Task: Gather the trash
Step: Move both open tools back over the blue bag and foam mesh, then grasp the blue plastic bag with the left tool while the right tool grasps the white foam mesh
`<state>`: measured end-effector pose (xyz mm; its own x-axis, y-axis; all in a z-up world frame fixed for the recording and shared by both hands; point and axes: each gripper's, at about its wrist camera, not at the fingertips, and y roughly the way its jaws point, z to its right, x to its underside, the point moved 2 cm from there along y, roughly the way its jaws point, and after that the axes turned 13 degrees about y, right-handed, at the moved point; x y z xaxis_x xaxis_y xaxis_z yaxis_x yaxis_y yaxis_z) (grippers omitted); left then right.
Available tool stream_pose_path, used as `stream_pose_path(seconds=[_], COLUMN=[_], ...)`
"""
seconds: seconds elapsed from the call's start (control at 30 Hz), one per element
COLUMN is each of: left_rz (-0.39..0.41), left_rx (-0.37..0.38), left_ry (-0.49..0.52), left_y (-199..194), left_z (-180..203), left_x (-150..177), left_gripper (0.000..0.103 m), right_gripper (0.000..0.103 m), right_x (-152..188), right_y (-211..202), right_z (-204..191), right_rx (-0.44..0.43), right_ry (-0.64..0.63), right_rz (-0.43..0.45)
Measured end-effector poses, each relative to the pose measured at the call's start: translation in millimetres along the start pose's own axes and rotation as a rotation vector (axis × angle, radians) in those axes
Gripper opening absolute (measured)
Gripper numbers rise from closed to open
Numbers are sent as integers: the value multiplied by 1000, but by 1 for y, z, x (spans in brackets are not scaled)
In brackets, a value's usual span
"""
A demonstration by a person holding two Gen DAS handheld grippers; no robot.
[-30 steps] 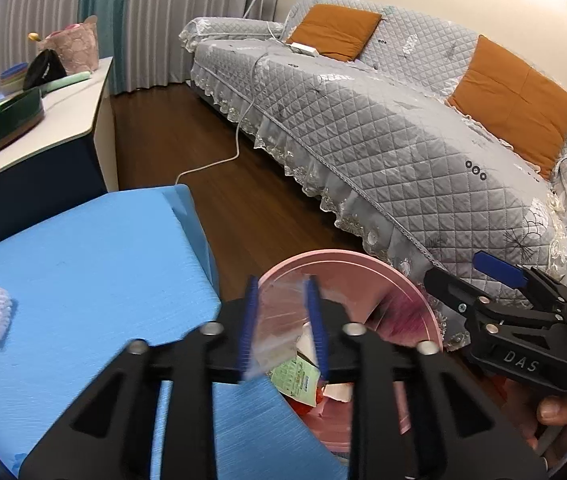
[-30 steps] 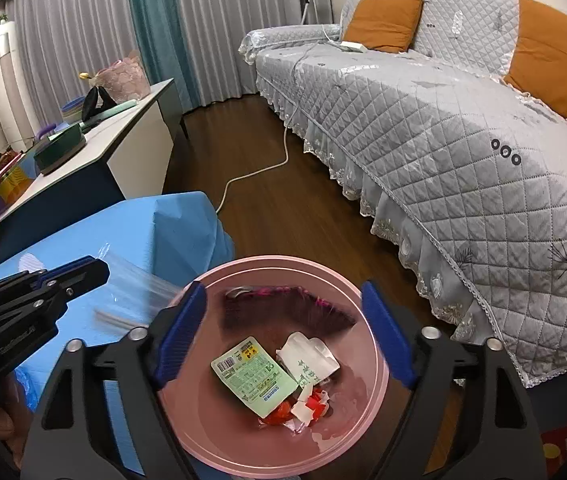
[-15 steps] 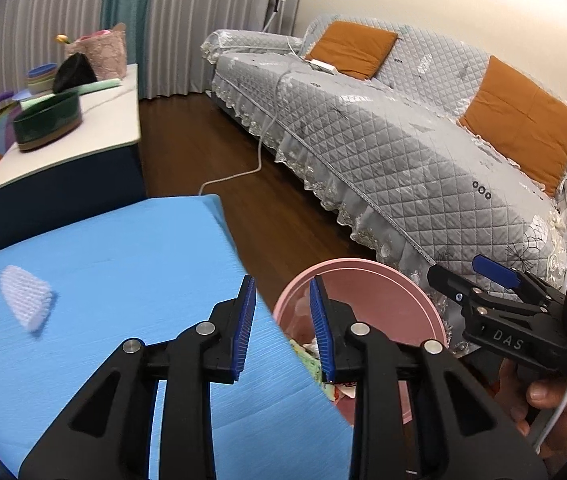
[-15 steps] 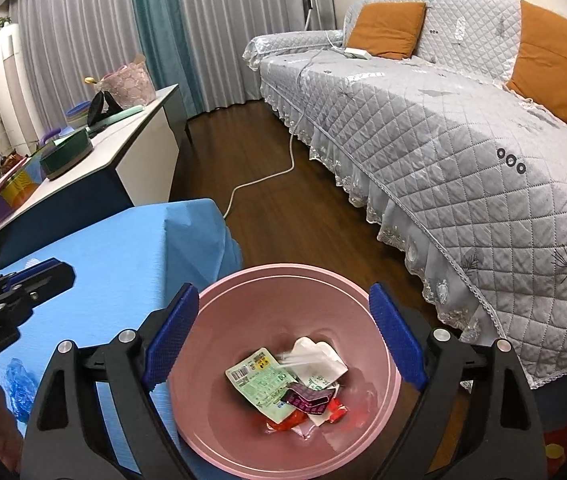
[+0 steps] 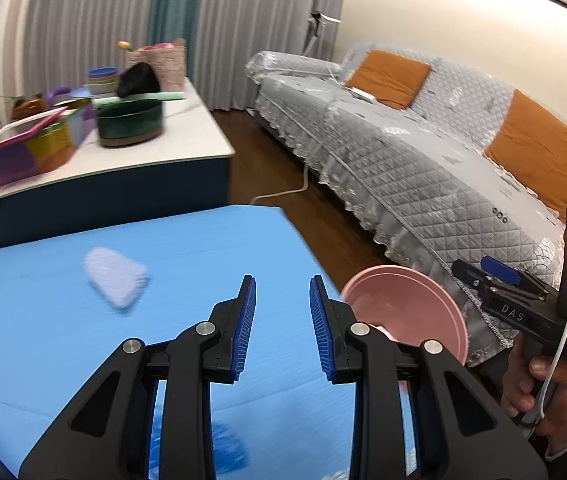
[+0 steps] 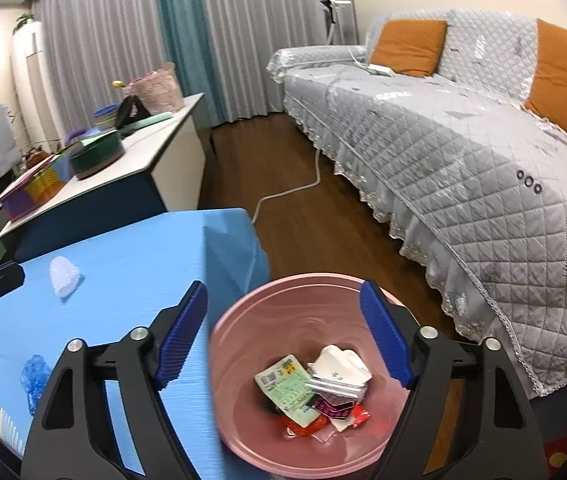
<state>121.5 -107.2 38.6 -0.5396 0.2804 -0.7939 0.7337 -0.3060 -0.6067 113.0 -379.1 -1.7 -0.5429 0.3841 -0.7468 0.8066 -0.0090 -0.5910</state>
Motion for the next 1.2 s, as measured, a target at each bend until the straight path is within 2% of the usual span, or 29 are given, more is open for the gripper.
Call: stream_pose_path(seconds=[0.1,0.27,0.5,0.57,0.77,0.83,0.87,0.93,1.03,1.2], left_rz=[2,-22,-127,-173,-249,-263,-268,-258,-230,-189], left_rx=[-31,-94,-126,-102,-63,-51,-47,-54,-93,-191], left_ry=[-25,-109,-177,-202,-190,-180,-177,-172,-175,-258], left_y=[-14,-31,-20,-10,13,18,19,21,18,10], left_z=[-21,-64,-89,-92,-85,-83,-82,-81,-87,-113], left_x=[12,50,103,117,134,135,135,130,123,119], left_gripper=[28,28,30,39,40,28,15,5,2,2], right_gripper=[65,54,53,53,53,53,53,53,53,53], right_x=[4,13,32,36,48,51,53,55,60,69], right_y=[-4,-7,-5,-3,1,3,5,8,13,23], right_z=[-16,-47,-98,-110,-134,-139,-141,-143,-146,-156], right_rx=[-39,-116,-175,-186,-200,-199,-198,-194,-185,-186], right_ry=[-15,-37,-112,-129,-178,-189,-196,-204,-212,-227], right_rz=[-3,-24,-54,-61,-75,-79,-82,-87,-97,-123])
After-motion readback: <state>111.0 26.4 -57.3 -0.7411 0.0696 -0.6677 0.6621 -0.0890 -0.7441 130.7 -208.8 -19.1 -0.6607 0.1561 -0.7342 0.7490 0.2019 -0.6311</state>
